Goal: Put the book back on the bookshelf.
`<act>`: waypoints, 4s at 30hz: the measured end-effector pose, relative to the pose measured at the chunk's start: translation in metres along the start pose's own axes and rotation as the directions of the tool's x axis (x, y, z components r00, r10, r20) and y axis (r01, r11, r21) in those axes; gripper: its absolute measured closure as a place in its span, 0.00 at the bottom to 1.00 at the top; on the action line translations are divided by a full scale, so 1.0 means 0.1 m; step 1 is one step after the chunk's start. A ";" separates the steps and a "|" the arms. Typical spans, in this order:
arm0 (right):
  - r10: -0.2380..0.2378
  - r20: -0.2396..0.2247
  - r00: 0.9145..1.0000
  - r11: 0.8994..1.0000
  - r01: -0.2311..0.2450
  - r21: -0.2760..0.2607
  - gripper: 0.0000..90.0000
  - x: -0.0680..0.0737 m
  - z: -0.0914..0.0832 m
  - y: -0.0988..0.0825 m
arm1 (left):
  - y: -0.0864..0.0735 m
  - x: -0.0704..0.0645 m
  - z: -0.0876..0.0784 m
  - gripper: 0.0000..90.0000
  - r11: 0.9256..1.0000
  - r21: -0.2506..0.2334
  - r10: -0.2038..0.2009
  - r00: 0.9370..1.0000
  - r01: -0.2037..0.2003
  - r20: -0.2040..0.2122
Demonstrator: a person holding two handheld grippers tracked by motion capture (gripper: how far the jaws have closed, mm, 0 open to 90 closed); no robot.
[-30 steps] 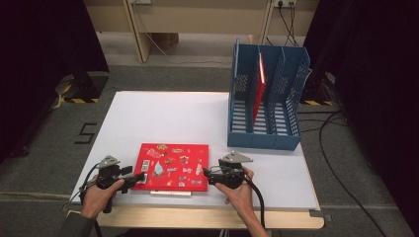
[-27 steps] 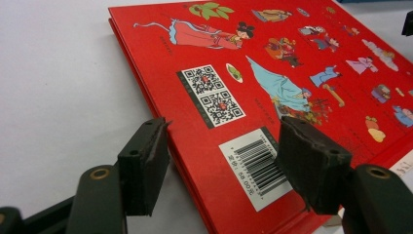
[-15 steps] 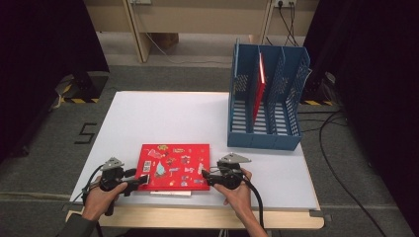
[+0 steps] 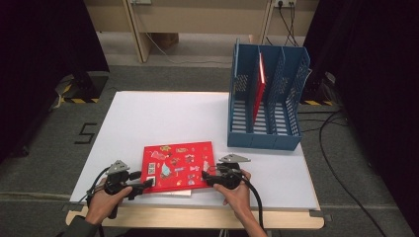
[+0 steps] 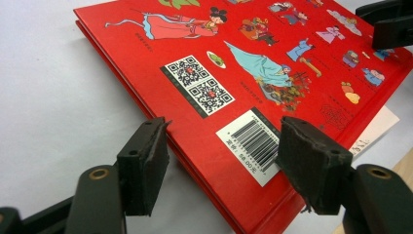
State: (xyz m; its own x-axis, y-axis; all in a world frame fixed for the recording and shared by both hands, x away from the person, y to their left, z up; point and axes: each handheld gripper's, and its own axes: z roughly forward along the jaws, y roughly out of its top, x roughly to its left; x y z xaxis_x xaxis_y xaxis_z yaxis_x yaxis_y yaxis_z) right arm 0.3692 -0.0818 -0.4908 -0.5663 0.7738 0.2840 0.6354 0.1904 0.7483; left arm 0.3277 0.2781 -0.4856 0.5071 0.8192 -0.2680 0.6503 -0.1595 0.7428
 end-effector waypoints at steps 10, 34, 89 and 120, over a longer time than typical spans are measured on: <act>0.041 -0.040 0.998 0.999 -0.040 0.012 0.31 0.02 0.04 -0.02 | 0.03 -0.04 0.00 0.39 0.999 0.019 0.042 0.999 -0.041 -0.025; 0.203 -0.154 0.967 0.963 -0.226 -0.148 0.45 0.01 -0.14 0.12 | 0.00 0.03 0.01 0.39 0.999 0.009 -0.047 0.999 0.047 0.015; -0.107 -0.251 0.962 0.939 0.015 -0.344 0.89 1.15 0.17 1.58 | 0.05 0.21 -0.20 0.39 0.975 -0.207 -0.098 0.993 0.084 -0.059; -0.294 -0.179 0.939 0.870 0.185 -0.458 0.84 0.76 -0.33 1.13 | -0.03 0.32 0.03 0.26 0.999 0.026 0.029 0.979 -0.025 -0.200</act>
State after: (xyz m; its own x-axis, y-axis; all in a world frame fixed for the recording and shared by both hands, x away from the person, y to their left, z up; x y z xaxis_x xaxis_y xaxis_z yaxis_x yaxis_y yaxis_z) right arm 0.3805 -0.0213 -0.3648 -0.8124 0.5625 0.1537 0.2074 0.0324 0.9777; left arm 0.3437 0.3034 -0.4977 0.4025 0.9078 -0.1180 0.6522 -0.1939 0.7329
